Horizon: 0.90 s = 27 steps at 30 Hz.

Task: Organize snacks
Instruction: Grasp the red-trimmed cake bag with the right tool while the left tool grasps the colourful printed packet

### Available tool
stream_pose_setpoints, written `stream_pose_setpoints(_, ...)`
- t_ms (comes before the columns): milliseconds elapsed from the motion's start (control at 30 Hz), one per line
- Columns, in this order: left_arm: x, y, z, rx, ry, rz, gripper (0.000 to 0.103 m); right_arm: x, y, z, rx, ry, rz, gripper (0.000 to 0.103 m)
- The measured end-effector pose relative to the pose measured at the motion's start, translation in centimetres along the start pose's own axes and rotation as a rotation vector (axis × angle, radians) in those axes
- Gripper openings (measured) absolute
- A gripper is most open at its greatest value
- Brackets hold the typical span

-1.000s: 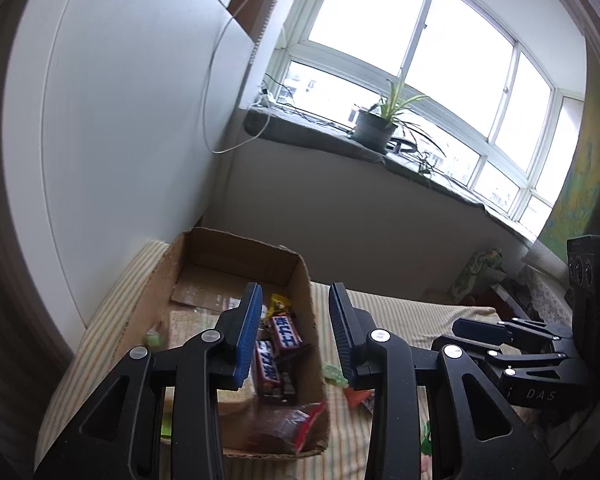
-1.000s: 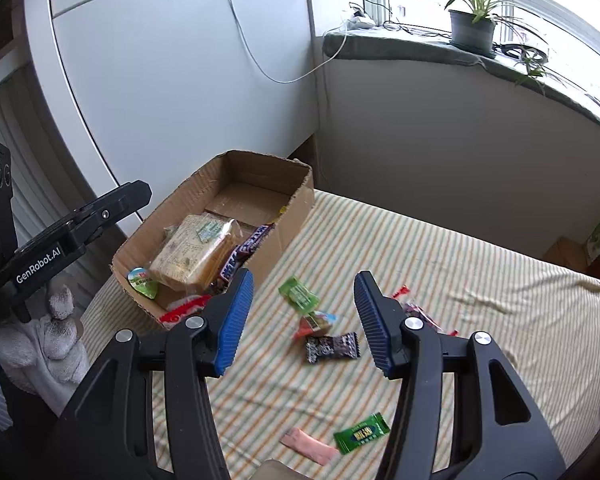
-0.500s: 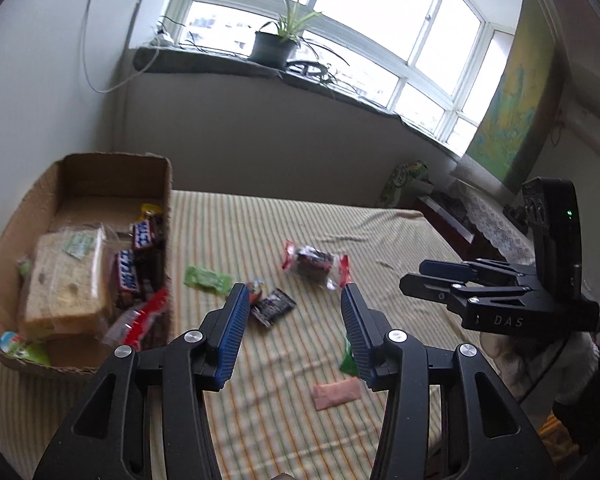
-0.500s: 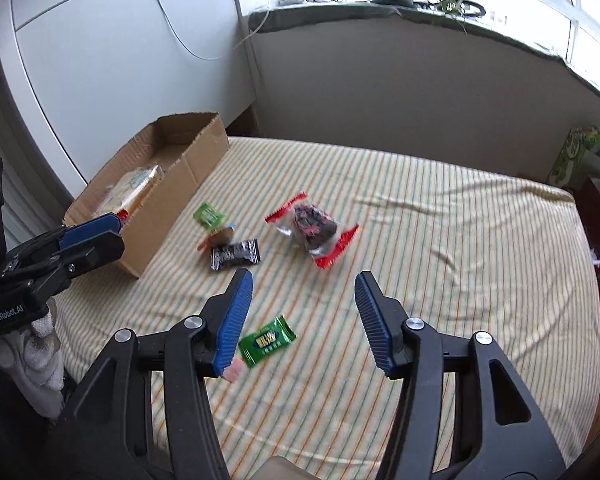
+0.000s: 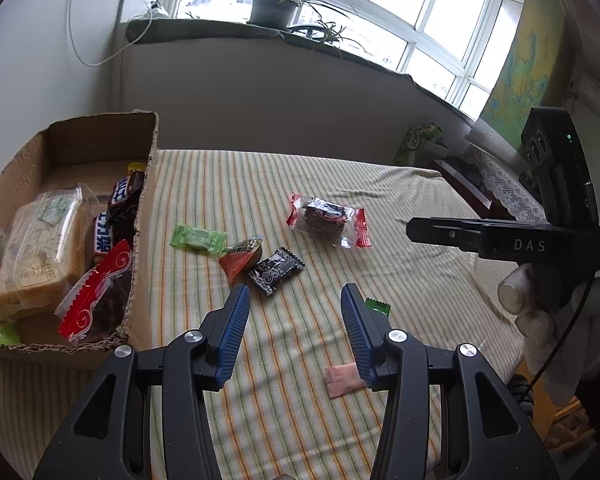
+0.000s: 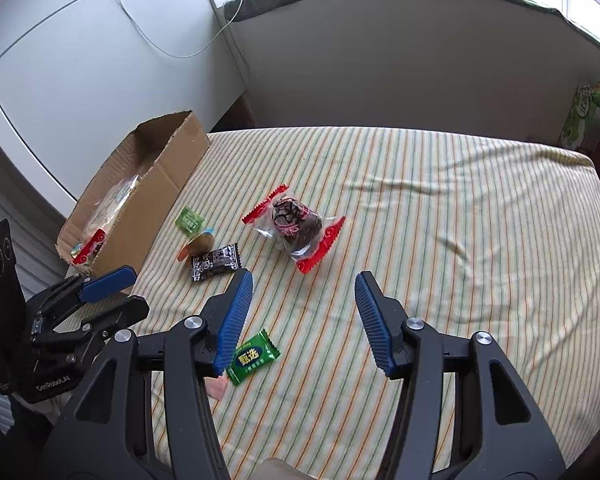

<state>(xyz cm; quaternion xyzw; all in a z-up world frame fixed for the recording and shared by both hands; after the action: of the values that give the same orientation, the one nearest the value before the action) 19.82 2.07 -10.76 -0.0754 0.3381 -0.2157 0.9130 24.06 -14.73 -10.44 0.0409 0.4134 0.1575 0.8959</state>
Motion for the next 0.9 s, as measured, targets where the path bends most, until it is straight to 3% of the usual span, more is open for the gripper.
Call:
stream_pose_setpoints(200, 1.9, -0.4, 1.0, 0.005, -0.007, 0.073, 0.046, 2.8, -0.1, 2.0, -0.064, 0.013, -0.015, 0.056)
stream_pose_setpoints(300, 2.8, 0.0, 1.5, 0.023, -0.02, 0.16, 0.043, 3.7, 0.4, 2.6, -0.131, 0.004, -0.025, 0.056)
stream_pose_setpoints(433, 4.1, 0.7, 1.6, 0.006, 0.004, 0.167, 0.036, 4.5, 1.3, 3.1, -0.215, -0.039, -0.018, 0.056)
stream_pose_setpoints(600, 5.6, 1.1, 1.3, 0.013, 0.039, 0.186, 0.026, 6.9, 1.7, 2.9, -0.302, -0.008, -0.035, 0.056)
stream_pose_setpoints(900, 6.9, 1.5, 1.3, 0.026, 0.069, 0.221, 0.023, 9.1, 1.9, 3.0, -0.355, 0.039, -0.001, 0.056)
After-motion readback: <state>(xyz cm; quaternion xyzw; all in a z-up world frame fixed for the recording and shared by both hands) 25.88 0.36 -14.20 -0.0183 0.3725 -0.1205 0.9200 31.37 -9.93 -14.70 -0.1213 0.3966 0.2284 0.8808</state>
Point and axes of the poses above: each gripper's, at about its wrist camera, not at the fingertips, and x roughly the way its jaws point, y to its left, z to its top, the point moved 4 cm from there along x, roughly the way its jaws point, and after that the axes turned 6 degrees about -y, right-handed, at the moved point
